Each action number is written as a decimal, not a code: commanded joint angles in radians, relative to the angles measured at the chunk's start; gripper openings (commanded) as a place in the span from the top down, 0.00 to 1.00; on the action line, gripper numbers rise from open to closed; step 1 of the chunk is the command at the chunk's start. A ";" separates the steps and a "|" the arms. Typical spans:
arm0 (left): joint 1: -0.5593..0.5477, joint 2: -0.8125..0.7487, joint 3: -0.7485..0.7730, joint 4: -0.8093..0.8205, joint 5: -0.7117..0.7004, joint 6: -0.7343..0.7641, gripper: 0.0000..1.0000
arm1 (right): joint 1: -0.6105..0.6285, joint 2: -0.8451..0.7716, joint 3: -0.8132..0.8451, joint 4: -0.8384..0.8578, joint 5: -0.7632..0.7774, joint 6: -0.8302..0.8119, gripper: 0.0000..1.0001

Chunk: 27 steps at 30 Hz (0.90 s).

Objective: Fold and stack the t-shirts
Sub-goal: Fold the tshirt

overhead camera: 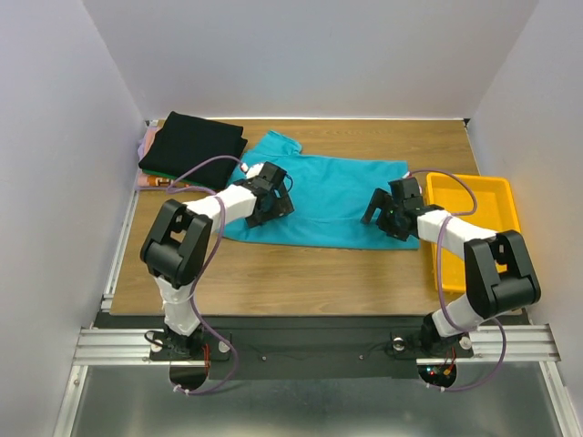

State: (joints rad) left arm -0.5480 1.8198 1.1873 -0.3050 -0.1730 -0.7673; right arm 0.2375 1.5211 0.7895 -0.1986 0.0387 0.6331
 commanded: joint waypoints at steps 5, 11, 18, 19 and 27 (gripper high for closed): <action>0.020 0.088 0.224 -0.042 -0.161 0.002 0.02 | 0.003 0.040 -0.044 0.033 0.055 0.022 0.00; 0.078 0.195 0.379 0.021 -0.177 0.082 0.02 | 0.003 0.022 -0.068 0.033 0.076 0.025 0.00; 0.089 0.306 0.615 -0.034 -0.174 0.177 0.02 | 0.002 -0.032 -0.076 0.028 0.081 0.007 0.00; 0.089 0.293 0.609 -0.033 -0.177 0.177 0.02 | 0.002 -0.032 -0.075 0.028 0.079 0.004 0.00; 0.046 -0.051 0.227 0.093 -0.154 0.128 0.02 | 0.002 -0.094 -0.056 0.027 0.053 -0.042 0.00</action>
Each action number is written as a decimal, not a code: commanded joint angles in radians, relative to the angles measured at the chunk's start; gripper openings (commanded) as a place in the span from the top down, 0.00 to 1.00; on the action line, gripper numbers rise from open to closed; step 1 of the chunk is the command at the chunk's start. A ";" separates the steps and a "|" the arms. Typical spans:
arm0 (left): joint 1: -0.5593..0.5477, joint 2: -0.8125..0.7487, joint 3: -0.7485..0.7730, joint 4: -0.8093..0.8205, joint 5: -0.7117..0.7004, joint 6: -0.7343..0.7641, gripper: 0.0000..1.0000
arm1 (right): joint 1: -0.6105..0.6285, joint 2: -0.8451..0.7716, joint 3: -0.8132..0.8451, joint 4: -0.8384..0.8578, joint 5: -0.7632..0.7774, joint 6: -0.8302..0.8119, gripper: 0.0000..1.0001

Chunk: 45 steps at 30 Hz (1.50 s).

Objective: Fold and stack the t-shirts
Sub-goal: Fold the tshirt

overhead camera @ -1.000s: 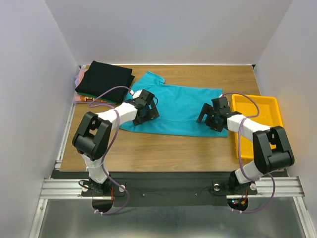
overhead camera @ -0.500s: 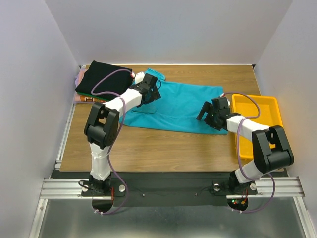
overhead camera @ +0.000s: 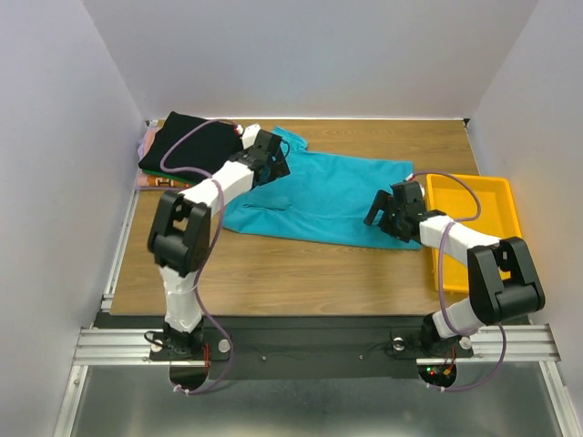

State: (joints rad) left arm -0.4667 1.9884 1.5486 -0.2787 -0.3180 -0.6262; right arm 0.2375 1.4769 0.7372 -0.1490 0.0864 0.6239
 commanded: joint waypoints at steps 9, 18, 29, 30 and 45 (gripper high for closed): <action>-0.044 -0.215 -0.217 -0.056 -0.032 -0.093 0.06 | 0.002 -0.061 -0.022 -0.027 0.015 -0.032 0.00; -0.044 -0.120 -0.185 0.016 0.040 0.057 0.19 | 0.002 -0.041 -0.024 -0.034 0.036 -0.032 0.00; -0.043 -0.045 -0.151 -0.025 0.026 0.091 0.27 | 0.002 -0.020 -0.018 -0.040 0.055 -0.033 0.00; -0.043 -0.039 -0.150 -0.024 0.033 0.092 0.28 | 0.002 -0.018 -0.018 -0.041 0.058 -0.033 0.00; -0.043 -0.039 -0.110 -0.048 0.008 0.120 0.84 | 0.002 -0.004 -0.013 -0.044 0.069 -0.030 0.00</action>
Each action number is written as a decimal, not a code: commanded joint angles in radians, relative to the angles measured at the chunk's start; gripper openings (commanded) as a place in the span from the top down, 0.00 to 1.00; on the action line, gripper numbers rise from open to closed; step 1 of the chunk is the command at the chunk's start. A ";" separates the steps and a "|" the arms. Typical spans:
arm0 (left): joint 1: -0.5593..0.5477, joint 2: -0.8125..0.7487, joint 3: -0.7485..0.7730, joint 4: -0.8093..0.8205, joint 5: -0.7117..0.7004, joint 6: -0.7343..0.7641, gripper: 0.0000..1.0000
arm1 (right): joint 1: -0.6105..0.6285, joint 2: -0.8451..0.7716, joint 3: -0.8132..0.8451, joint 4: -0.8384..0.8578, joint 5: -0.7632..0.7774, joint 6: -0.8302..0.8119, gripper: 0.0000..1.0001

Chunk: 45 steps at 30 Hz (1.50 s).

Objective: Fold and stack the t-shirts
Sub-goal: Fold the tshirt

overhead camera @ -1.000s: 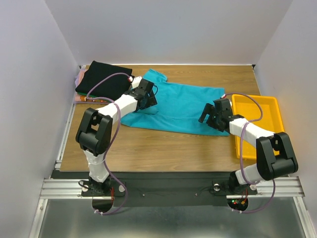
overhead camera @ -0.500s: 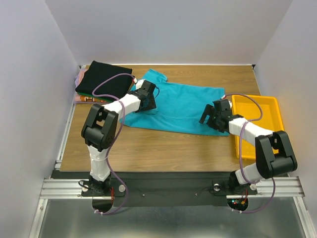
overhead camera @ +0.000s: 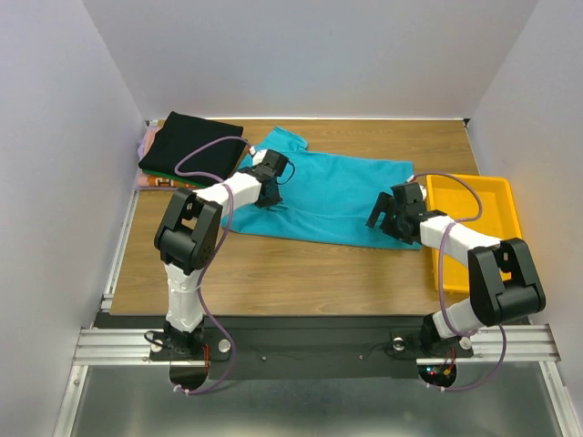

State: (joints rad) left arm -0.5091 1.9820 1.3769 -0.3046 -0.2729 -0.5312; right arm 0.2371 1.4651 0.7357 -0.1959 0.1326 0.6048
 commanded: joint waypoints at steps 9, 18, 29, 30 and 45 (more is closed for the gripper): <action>-0.002 -0.002 0.155 -0.027 -0.065 0.121 0.80 | 0.002 0.021 -0.009 0.000 0.019 -0.013 0.00; -0.003 0.084 0.325 -0.050 -0.057 0.171 0.02 | 0.002 0.032 -0.004 0.000 0.019 -0.014 0.00; -0.020 -0.241 -0.119 0.117 0.082 0.027 0.02 | 0.002 0.021 -0.006 -0.005 0.001 -0.020 0.00; -0.022 -0.242 -0.137 0.122 0.089 0.017 0.02 | 0.001 0.020 -0.004 -0.005 0.004 -0.020 0.00; -0.020 -0.040 0.020 0.222 0.084 0.028 0.02 | 0.002 0.029 -0.009 -0.004 -0.002 -0.022 0.00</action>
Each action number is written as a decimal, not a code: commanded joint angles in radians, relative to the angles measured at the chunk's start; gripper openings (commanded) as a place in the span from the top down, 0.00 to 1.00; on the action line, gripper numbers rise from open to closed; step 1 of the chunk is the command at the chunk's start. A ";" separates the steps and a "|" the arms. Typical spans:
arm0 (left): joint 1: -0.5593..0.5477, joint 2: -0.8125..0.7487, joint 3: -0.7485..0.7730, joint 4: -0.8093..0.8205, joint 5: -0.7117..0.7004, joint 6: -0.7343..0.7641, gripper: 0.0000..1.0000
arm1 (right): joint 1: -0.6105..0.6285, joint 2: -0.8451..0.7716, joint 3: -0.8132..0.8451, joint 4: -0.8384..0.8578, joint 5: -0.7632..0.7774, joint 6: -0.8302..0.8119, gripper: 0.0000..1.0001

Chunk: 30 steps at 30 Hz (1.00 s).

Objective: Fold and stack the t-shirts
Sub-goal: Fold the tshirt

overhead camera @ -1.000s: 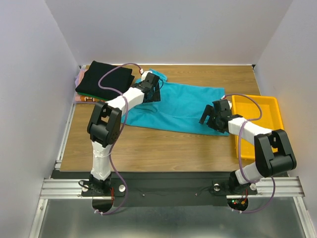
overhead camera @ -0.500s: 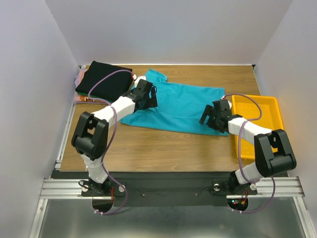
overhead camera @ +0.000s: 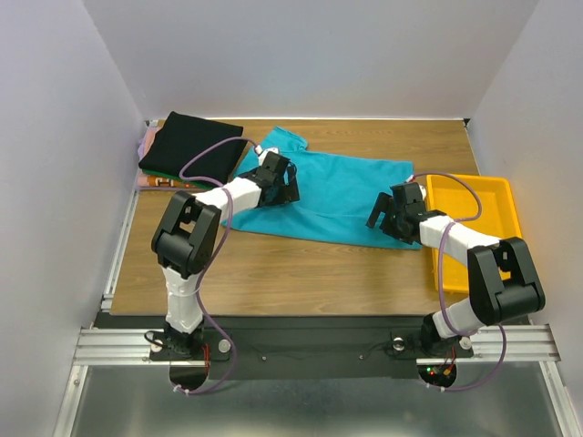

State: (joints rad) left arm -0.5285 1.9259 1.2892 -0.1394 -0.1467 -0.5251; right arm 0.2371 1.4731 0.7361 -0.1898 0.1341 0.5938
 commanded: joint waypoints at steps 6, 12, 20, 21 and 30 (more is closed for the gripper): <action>0.010 0.131 0.288 0.018 -0.094 0.072 0.02 | 0.002 0.024 -0.009 -0.011 -0.002 -0.012 0.00; 0.024 0.237 0.432 -0.038 -0.102 0.112 0.02 | 0.002 0.012 -0.006 -0.013 0.001 -0.014 0.00; 0.024 0.044 0.306 0.006 -0.148 0.105 0.02 | 0.002 -0.049 0.037 -0.019 -0.017 -0.029 0.00; 0.024 0.021 0.291 0.006 -0.151 0.100 0.02 | 0.002 -0.066 0.049 -0.020 -0.033 -0.040 0.00; 0.028 -0.188 -0.002 0.064 -0.157 0.017 0.02 | 0.002 -0.096 0.094 -0.031 -0.010 -0.077 0.00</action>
State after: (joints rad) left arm -0.5083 1.7988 1.3895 -0.1154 -0.2916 -0.4614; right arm 0.2371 1.3830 0.7757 -0.2268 0.1085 0.5503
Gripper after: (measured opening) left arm 0.985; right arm 0.997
